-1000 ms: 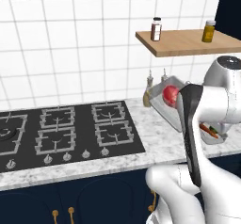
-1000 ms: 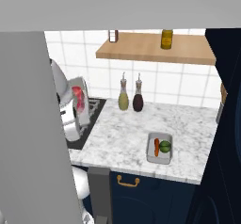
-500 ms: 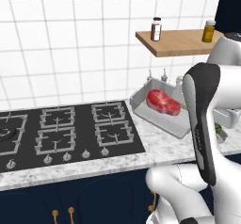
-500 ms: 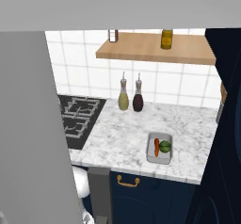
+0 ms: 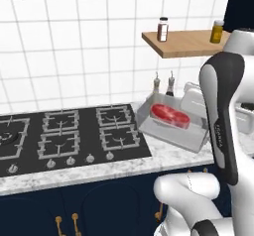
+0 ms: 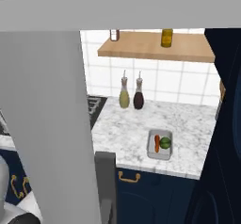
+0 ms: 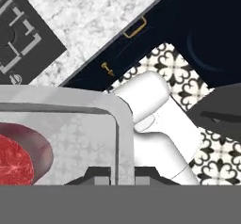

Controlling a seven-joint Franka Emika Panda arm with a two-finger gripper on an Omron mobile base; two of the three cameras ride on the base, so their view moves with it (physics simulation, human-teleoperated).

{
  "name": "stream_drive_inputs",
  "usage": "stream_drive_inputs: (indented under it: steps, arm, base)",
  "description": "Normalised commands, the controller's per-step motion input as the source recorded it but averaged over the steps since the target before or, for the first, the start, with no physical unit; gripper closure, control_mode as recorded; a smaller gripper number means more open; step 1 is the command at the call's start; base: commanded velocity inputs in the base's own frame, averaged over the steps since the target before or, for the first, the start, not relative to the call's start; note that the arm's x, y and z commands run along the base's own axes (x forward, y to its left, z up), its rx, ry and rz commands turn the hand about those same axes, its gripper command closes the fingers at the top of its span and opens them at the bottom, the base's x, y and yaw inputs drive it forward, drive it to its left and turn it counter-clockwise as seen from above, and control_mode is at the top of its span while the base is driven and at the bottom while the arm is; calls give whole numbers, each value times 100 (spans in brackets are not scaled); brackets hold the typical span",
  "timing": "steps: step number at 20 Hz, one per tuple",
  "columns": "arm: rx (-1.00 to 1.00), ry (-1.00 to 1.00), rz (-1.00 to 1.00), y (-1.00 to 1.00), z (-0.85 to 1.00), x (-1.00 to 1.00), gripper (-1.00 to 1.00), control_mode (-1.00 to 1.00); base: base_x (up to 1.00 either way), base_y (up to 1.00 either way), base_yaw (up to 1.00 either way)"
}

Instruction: Take the meat container that has the steak and place it on the second highest rack of the freezer. Then take the vegetable container that has the carrot and avocado and place it on the highest rack of the freezer.

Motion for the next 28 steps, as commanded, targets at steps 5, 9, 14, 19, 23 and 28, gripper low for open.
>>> stream_drive_inputs:
  steps: [5, 9, 14, 19, 23, 28]
  arm:
    - [0, 0, 0, 0, 0, 0, 100, 100]
    - [0, 0, 0, 0, 0, 0, 100, 100]
    - [0, 0, 0, 0, 0, 0, 100, 100]
    - [0, 0, 0, 0, 0, 0, 100, 100]
    - [0, 0, 0, 0, 0, 0, 100, 100]
    - [0, 0, 0, 0, 0, 0, 100, 100]
  base:
    - [-99, 33, -9]
    - [-50, 49, -70]
    - [-24, 61, -70]
    - [-59, 75, -62]
    - [-100, 42, -67]
    - [-72, 1, -78]
